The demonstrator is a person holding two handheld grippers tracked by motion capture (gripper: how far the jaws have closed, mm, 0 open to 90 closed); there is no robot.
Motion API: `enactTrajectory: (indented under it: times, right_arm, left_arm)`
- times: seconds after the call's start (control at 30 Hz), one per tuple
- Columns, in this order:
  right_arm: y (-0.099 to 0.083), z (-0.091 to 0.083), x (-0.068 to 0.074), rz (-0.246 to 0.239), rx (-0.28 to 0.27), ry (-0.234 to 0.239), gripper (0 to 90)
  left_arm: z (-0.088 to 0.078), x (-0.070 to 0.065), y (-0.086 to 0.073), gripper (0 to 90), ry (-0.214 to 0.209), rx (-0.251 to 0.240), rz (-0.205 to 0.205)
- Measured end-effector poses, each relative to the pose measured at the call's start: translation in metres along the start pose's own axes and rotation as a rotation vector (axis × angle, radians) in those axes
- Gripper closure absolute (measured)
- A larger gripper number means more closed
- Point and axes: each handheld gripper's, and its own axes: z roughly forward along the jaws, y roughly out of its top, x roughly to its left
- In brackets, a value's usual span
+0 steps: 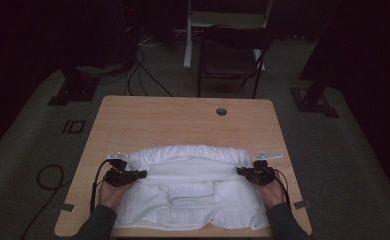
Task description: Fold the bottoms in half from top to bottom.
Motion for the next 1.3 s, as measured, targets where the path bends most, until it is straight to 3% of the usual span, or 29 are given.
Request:
enactTrajectory:
  times: [0.07, 0.33, 0.6, 0.83, 0.9, 0.93, 1.0, 1.1, 1.23, 1.3]
  right_arm:
    - [-0.001, 0.009, -0.002, 0.001, 0.022, -0.011, 87.5]
    - [0.018, 0.025, -0.014, 0.002, 0.019, -0.067, 87.5]
    - [0.057, 0.057, -0.042, 0.032, -0.004, -0.14, 87.5]
    - [0.085, 0.08, -0.053, 0.069, -0.001, -0.212, 87.6]
    - [0.087, 0.081, -0.053, 0.069, 0.003, -0.217, 87.7]
    - [0.089, 0.081, -0.054, 0.067, 0.003, -0.219, 87.7]
    - [0.096, 0.068, -0.057, 0.085, -0.059, -0.21, 87.6]
    - [0.107, 0.043, -0.06, 0.101, -0.147, -0.193, 87.7]
    - [0.124, 0.019, -0.052, 0.03, -0.212, -0.225, 87.8]
    - [0.128, 0.008, -0.049, 0.026, -0.259, -0.223, 87.9]
  left_arm:
    - [0.004, 0.003, 0.004, 81.7, 0.004, -0.001, 0.003]
    - [0.023, 0.017, 0.036, 81.6, 0.067, -0.03, 0.013]
    - [0.048, 0.037, 0.074, 81.4, 0.141, -0.084, -0.014]
    - [0.062, 0.043, 0.097, 81.6, 0.215, -0.124, -0.078]
    - [0.061, 0.043, 0.098, 82.1, 0.213, -0.135, -0.085]
    - [0.051, 0.042, 0.101, 82.1, 0.198, -0.175, -0.096]
    - [0.035, 0.04, 0.106, 83.5, 0.163, -0.244, -0.099]
    - [0.012, 0.036, 0.121, 83.8, 0.111, -0.31, -0.083]
    - [-0.014, 0.023, 0.139, 84.0, 0.041, -0.397, -0.079]
    - [-0.024, 0.016, 0.142, 84.1, 0.024, -0.418, -0.058]
